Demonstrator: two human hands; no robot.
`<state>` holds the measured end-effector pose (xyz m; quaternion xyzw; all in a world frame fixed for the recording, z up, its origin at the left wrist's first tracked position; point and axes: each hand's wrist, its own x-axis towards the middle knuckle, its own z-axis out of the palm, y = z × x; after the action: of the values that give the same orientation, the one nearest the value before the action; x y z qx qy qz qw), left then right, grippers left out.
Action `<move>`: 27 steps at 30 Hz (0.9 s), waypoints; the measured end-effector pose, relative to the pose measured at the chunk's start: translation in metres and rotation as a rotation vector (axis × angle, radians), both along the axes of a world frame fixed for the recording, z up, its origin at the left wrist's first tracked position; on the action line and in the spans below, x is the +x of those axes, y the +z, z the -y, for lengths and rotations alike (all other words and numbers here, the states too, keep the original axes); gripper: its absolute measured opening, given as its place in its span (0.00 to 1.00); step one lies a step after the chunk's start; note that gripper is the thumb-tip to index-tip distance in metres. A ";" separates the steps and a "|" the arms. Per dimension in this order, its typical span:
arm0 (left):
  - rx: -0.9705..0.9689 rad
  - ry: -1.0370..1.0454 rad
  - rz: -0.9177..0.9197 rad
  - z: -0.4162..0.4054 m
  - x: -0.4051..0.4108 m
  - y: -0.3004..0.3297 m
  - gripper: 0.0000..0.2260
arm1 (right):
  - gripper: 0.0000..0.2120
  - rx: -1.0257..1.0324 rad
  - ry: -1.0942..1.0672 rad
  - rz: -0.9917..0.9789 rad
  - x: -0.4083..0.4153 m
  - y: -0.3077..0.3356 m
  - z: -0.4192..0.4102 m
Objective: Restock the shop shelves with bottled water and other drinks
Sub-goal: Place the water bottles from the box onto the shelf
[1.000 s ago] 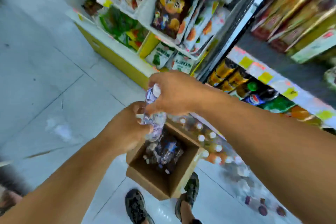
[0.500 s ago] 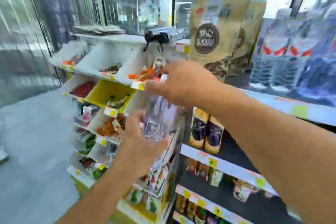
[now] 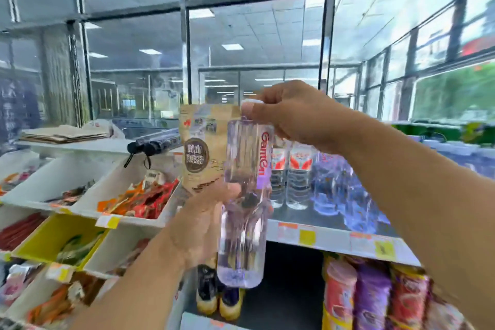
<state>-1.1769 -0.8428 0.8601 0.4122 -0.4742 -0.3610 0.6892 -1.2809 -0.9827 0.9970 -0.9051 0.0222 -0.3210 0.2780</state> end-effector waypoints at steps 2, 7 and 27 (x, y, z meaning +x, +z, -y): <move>0.017 0.131 0.035 0.020 -0.014 0.007 0.08 | 0.22 -0.006 -0.087 0.064 -0.010 0.003 0.014; 0.130 0.438 0.354 0.077 -0.024 0.018 0.29 | 0.23 -0.146 -0.325 0.116 -0.025 0.009 0.046; 0.333 0.479 0.494 0.208 -0.030 -0.005 0.32 | 0.24 -0.305 -0.667 -0.177 -0.020 -0.011 0.142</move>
<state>-1.2074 -1.0505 0.8548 0.6922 -0.4511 -0.1517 0.5425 -1.3005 -1.1248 0.9857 -0.9032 0.2918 -0.3141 0.0174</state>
